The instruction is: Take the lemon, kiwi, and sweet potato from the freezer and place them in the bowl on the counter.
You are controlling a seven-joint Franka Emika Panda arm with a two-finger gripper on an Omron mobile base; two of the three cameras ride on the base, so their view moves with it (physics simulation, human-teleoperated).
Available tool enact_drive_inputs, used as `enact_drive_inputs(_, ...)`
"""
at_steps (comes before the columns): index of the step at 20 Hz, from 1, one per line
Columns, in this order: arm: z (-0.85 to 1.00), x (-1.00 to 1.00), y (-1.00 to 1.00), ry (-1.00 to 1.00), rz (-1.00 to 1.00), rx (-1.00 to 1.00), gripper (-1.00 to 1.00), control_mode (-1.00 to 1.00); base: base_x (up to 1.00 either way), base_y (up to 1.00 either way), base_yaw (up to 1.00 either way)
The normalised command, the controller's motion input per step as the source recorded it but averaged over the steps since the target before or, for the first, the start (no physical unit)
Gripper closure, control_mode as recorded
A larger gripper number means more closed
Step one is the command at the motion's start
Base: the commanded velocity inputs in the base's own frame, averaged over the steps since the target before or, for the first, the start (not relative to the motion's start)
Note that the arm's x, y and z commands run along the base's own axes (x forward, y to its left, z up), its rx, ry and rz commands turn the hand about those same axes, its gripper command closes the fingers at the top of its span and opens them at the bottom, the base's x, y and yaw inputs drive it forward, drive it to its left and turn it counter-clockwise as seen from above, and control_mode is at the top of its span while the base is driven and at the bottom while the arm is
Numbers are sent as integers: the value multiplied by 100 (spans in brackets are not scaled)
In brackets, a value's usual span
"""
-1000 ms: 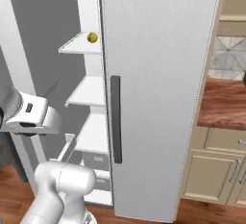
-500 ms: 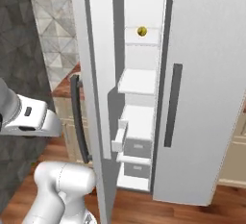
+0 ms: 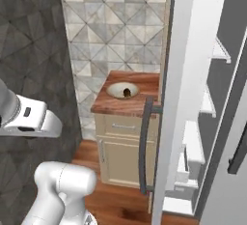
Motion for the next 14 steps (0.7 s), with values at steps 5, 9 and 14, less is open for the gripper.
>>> enact_drive_inputs(5, 0, 0, 0, 0, 0, 0, 100, 100, 91, 55, 0)
enact_drive_inputs(9, 0, 0, 0, 0, 0, 0, 100, 100, 73, -3, -4)
enact_drive_inputs(14, 0, 0, 0, 0, 0, 0, 100, 100, 39, -37, -6)
